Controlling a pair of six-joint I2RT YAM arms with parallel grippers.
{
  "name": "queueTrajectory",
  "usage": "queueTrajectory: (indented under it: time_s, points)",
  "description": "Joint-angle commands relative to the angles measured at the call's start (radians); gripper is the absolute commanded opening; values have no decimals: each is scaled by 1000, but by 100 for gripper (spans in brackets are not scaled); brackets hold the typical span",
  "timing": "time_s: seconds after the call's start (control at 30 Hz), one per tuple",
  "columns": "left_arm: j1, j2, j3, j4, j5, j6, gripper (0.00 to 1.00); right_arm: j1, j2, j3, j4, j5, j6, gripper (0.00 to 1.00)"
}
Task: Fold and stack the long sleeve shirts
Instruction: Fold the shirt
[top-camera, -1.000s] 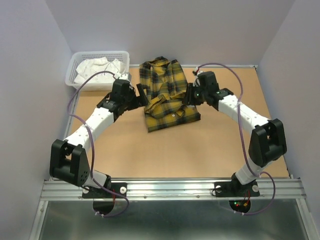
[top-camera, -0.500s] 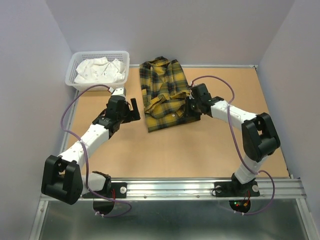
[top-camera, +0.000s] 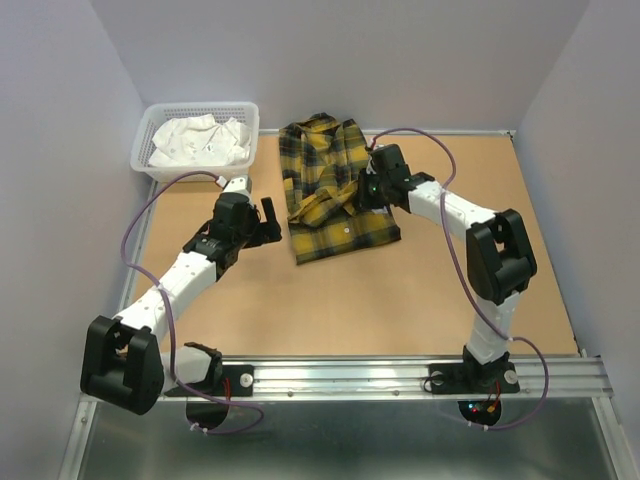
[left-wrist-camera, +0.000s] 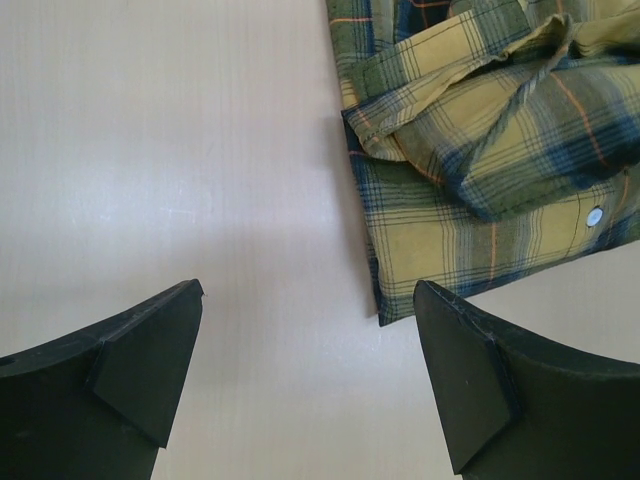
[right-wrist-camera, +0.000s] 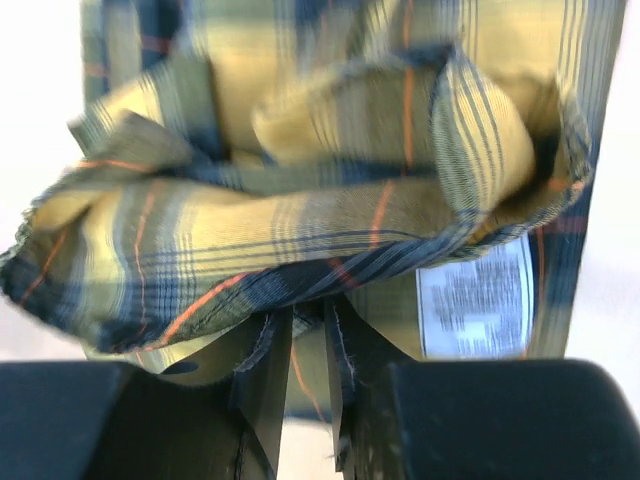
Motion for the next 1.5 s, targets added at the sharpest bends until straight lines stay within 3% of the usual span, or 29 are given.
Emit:
queueTrajectory:
  time_s: [0.0,0.3,0.4,0.53,0.57,0.6,0.87,1.03,1.47]
  points:
    - [2,-35,-11,1,20,-11,99,12,63,143,51,15,8,26]
    - [-1,-12,15,1,48,-26,99,6,291,506,50,94,-12,41]
    - [-4,20,36,1,46,-26,99,-3,304,592,50,133,-13,50]
    - [-17,77,79,21,79,-26,99,-20,236,570,50,186,-23,70]
    - [-24,103,87,26,79,-26,98,-23,218,550,50,190,-23,70]
    - [-35,186,146,52,77,-29,97,-34,98,389,50,174,-9,70]
    - [-90,362,323,79,114,-42,89,-37,-63,133,51,115,72,67]
    - [-138,481,401,84,108,-45,89,-74,-89,22,54,134,117,65]
    - [-188,761,561,47,31,-48,89,-134,-42,-230,150,138,171,43]
